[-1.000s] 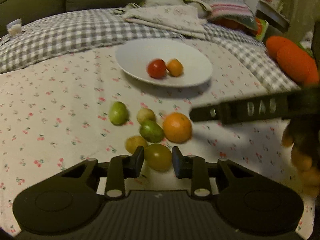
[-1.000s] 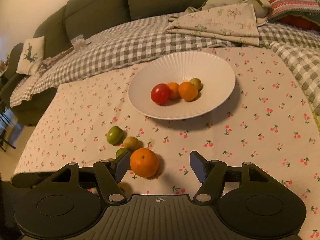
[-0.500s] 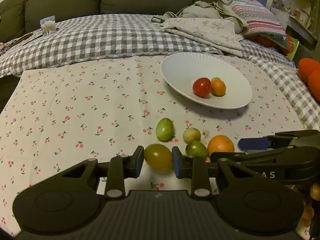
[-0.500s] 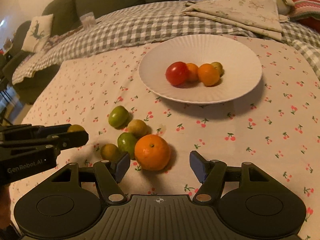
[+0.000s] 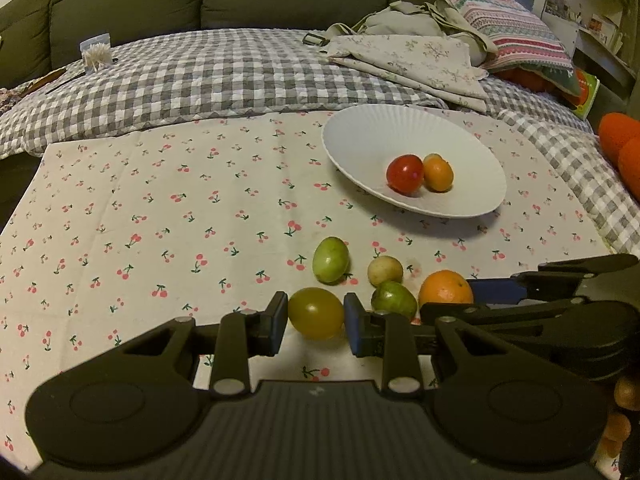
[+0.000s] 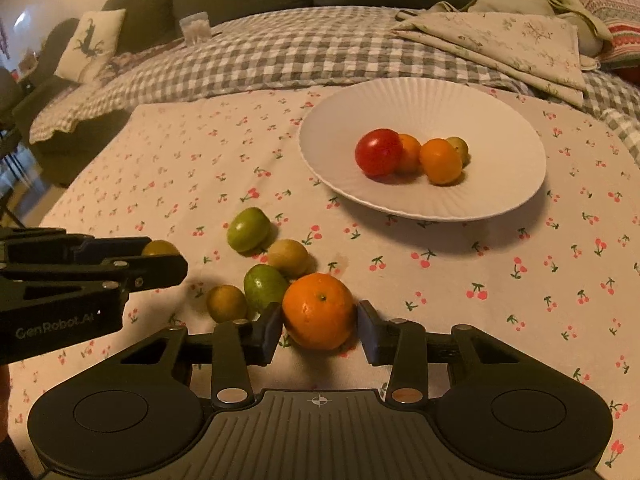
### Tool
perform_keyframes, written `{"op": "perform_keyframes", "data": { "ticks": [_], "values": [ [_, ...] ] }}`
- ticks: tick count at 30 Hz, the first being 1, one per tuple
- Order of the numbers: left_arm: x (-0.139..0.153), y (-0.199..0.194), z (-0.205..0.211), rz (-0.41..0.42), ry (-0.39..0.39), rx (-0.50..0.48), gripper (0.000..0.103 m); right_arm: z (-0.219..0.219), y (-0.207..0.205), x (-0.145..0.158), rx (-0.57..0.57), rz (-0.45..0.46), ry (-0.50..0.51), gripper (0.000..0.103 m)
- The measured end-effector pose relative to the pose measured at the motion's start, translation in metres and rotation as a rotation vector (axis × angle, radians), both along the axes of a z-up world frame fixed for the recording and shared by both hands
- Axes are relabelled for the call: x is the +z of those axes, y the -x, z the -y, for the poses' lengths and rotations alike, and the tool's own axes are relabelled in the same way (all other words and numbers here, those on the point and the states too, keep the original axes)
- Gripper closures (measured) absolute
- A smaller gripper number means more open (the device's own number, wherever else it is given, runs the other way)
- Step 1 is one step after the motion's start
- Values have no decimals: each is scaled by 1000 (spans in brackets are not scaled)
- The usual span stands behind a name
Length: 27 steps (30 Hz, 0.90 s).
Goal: Organize fruits
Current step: 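Close left tool on yellow-green fruit while right tool closes on orange, then carry yellow-green fruit in left tool while right tool carries orange to bowl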
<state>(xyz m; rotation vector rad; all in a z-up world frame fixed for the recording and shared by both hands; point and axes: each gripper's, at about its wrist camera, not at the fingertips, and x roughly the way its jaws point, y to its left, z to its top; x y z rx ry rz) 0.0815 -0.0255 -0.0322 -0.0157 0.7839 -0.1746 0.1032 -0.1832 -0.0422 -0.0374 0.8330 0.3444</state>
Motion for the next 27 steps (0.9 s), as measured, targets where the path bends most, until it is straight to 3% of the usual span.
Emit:
{"op": "perform_keyframes", "data": {
  "ticks": [10, 27],
  "values": [
    [5, -3, -4, 12, 12, 10, 74, 16, 5, 17, -57, 21, -30, 65],
    [25, -25, 9, 123, 58, -31, 74, 57, 7, 49, -164, 113, -89, 64]
  ]
}}
